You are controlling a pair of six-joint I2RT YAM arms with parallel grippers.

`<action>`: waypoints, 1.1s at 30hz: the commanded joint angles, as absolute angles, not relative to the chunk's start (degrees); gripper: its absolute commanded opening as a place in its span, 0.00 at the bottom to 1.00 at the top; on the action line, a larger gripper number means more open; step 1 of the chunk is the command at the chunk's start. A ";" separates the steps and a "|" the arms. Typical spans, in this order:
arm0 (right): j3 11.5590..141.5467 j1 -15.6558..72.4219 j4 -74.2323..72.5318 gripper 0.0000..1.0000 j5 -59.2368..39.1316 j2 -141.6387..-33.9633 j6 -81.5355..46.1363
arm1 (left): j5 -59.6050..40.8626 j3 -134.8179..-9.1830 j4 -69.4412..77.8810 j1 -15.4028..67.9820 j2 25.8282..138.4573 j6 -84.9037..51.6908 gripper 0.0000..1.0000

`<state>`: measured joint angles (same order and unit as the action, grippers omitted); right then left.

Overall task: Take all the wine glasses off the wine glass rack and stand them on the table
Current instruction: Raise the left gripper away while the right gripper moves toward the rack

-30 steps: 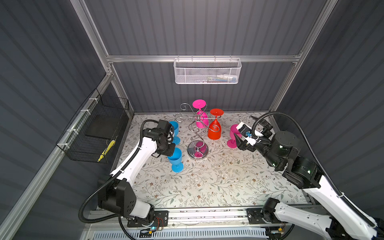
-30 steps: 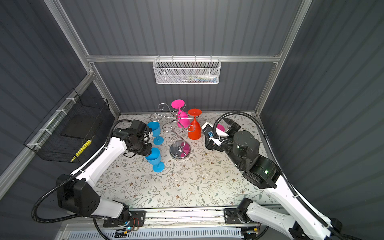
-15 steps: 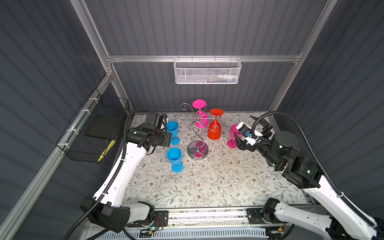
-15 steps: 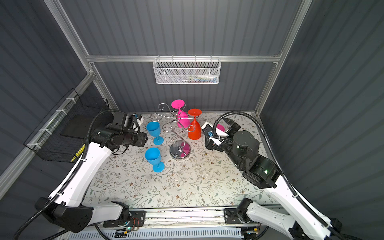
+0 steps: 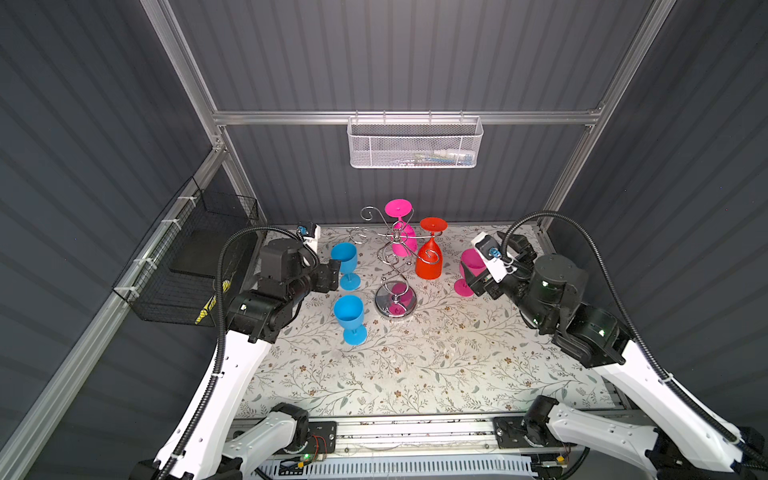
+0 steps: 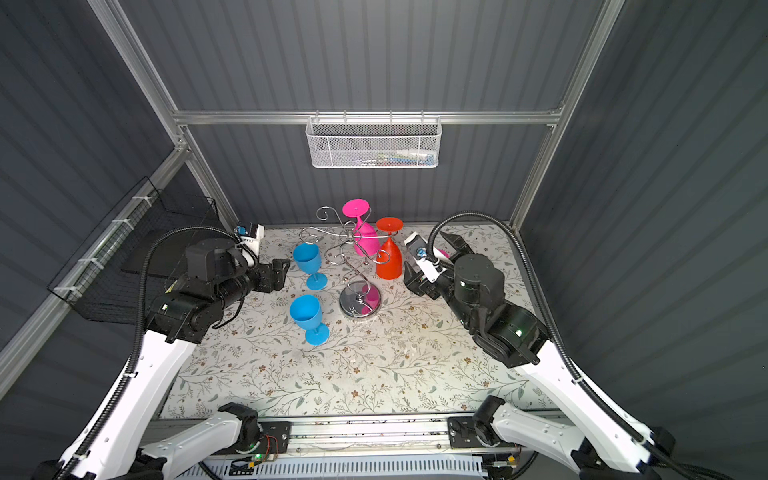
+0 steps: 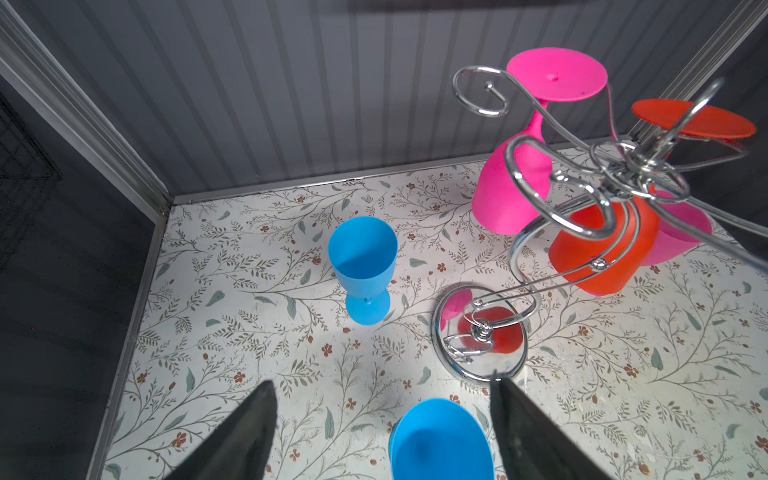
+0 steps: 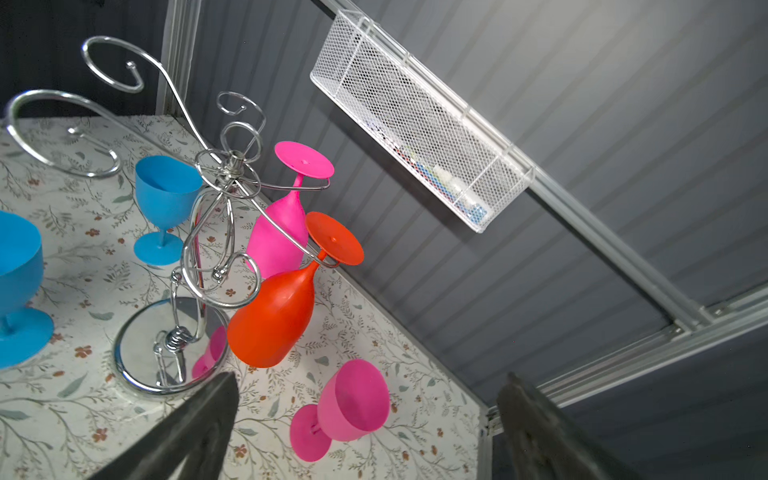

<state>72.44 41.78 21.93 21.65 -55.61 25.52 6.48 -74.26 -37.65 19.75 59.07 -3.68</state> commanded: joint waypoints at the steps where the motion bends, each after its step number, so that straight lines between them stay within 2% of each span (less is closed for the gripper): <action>1: 76.90 36.72 25.18 0.99 17.92 -55.92 11.88 | 6.86 -73.08 -33.28 19.34 58.09 -3.61 0.85; 2: 77.86 34.56 26.40 0.99 16.13 -56.28 8.19 | 6.72 -73.09 -33.02 19.34 57.99 -3.60 0.90; 3: 78.71 32.86 27.54 0.99 14.31 -56.61 5.15 | 6.47 -72.96 -32.90 19.29 57.89 -3.61 0.99; 10: 87.58 20.28 40.13 0.99 -4.55 -62.88 -10.89 | 5.76 -72.07 -31.53 19.34 57.47 -3.60 0.99; 17: 83.47 9.32 33.11 0.99 -31.65 -67.13 -26.89 | 5.42 -71.72 -31.65 19.33 57.07 -3.79 1.00; 20: 81.31 7.75 26.60 0.99 -41.61 -69.52 -32.77 | 5.51 -71.32 -31.72 19.34 56.68 -3.85 0.99; 25: 78.78 7.75 16.74 0.99 -46.66 -72.39 -40.19 | 4.68 -70.87 -31.83 19.31 56.34 -4.31 0.99; 33: 80.02 7.49 15.33 0.99 -45.87 -79.93 -46.36 | 3.98 -70.66 -31.87 19.32 56.24 -4.65 0.99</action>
